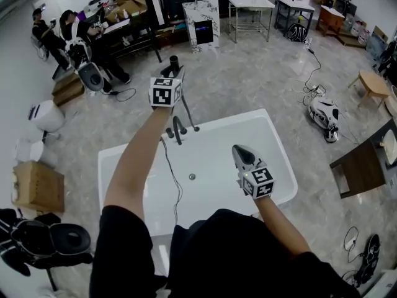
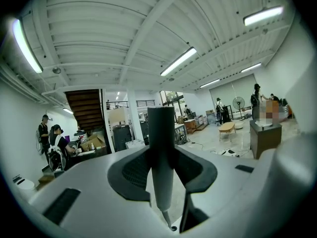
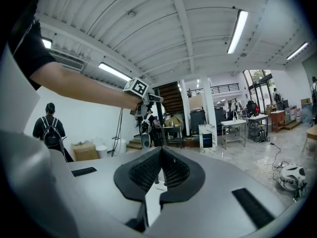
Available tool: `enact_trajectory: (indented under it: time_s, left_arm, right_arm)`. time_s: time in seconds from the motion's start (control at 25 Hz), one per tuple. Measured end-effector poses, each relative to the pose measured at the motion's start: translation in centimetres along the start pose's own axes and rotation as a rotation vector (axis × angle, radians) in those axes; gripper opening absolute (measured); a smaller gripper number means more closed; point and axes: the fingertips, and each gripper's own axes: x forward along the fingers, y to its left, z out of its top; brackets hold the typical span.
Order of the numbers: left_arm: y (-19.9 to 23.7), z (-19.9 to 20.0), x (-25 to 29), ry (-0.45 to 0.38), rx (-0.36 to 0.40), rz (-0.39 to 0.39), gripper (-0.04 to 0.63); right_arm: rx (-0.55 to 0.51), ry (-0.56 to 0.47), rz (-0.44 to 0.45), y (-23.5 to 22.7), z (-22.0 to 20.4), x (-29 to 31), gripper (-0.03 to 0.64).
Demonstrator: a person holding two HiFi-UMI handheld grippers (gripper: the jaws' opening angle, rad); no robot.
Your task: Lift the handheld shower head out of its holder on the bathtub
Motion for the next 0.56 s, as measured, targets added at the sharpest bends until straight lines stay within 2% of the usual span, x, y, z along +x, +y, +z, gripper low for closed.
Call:
enact_trajectory:
  time_s: [0.56]
  left_arm:
    - [1.6, -2.0, 1.7, 0.033, -0.013, 0.005, 0.130]
  right_arm:
    - [-0.011, 0.013, 0.021, 0.2, -0.9, 1.7, -0.002]
